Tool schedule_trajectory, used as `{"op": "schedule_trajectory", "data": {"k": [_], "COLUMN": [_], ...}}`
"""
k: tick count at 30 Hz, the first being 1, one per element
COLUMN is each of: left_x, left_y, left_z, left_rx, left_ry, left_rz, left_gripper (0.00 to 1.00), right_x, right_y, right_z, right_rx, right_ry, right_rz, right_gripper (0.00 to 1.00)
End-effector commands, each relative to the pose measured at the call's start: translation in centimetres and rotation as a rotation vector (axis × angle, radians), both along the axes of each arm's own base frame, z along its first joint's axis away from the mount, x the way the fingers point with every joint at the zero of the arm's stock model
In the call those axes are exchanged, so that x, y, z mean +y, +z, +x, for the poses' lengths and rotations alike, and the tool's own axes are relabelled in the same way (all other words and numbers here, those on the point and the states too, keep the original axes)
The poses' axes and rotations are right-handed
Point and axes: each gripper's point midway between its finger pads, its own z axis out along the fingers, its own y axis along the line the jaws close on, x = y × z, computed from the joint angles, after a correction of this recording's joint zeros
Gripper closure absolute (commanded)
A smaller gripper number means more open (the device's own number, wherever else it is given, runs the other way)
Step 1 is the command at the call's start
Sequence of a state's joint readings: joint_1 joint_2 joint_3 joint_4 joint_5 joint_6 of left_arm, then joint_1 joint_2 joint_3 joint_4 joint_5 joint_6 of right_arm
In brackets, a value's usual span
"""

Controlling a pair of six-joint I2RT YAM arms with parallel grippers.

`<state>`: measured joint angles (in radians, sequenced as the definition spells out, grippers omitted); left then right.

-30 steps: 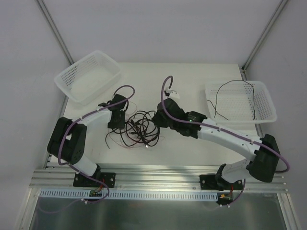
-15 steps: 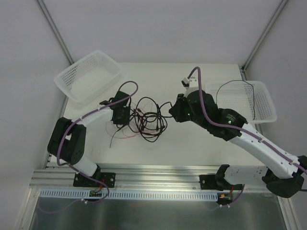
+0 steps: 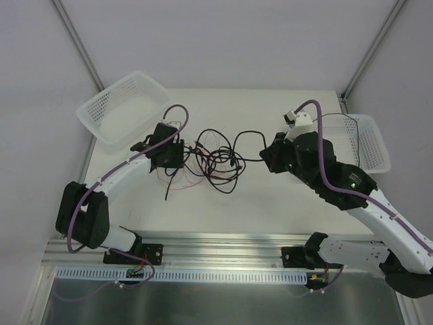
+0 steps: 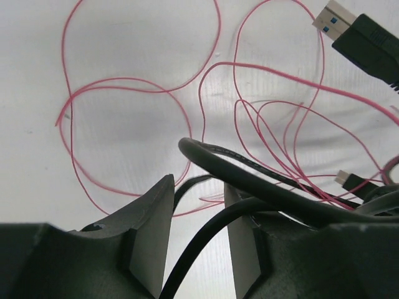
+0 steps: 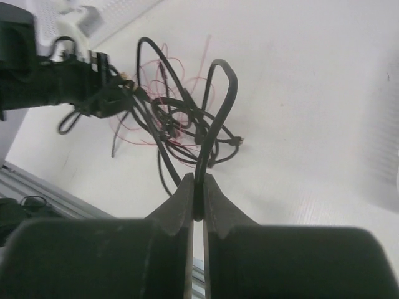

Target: Untangle the cables

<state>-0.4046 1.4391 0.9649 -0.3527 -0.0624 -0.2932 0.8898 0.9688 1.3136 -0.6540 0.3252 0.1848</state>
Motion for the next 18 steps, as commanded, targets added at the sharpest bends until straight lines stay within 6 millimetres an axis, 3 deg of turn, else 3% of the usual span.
{"op": "schedule_trajectory", "data": {"k": [1, 2, 3, 5, 6, 8, 10, 15, 18], "left_x": [4.1, 3.4, 2.2, 0.8, -0.2, -1.5, -3.3, -5.1, -6.0], "left_y": [0.5, 1.4, 2.6, 4.3, 4.6, 6.6, 8.0, 9.3, 9.7], "left_z": [-0.9, -0.5, -1.0, -0.9, -1.6, -2.3, -3.3, -4.8, -5.6], "left_rx": [-0.032, -0.075, -0.109, -0.177, -0.182, -0.246, -0.283, -0.295, -0.293], "left_ry": [0.073, 0.049, -0.010, -0.074, -0.124, -0.196, -0.295, -0.404, -0.460], "left_rz": [0.064, 0.023, -0.043, -0.119, -0.171, -0.244, -0.337, -0.430, -0.464], "left_gripper": [0.83, 0.89, 0.95, 1.00, 1.00, 1.00, 1.00, 1.00, 1.00], "right_x": [-1.6, -1.3, -0.9, -0.7, -0.9, -0.1, 0.9, 2.3, 2.9], "right_y": [-2.3, -4.3, -7.8, -10.7, -13.2, -15.4, -16.9, -15.8, -14.0], "right_z": [1.5, 1.7, 1.8, 2.3, 2.1, 2.4, 2.1, 1.7, 1.3], "right_rx": [0.007, 0.044, 0.114, 0.162, 0.210, 0.263, 0.313, 0.327, 0.286], "right_ry": [-0.120, -0.128, -0.142, -0.179, -0.190, -0.198, -0.161, -0.067, -0.004], "right_rz": [-0.022, -0.042, -0.073, -0.077, -0.102, -0.098, -0.118, -0.141, -0.135], "right_gripper": [0.99, 0.99, 0.99, 0.98, 0.94, 0.87, 0.70, 0.40, 0.36]}}
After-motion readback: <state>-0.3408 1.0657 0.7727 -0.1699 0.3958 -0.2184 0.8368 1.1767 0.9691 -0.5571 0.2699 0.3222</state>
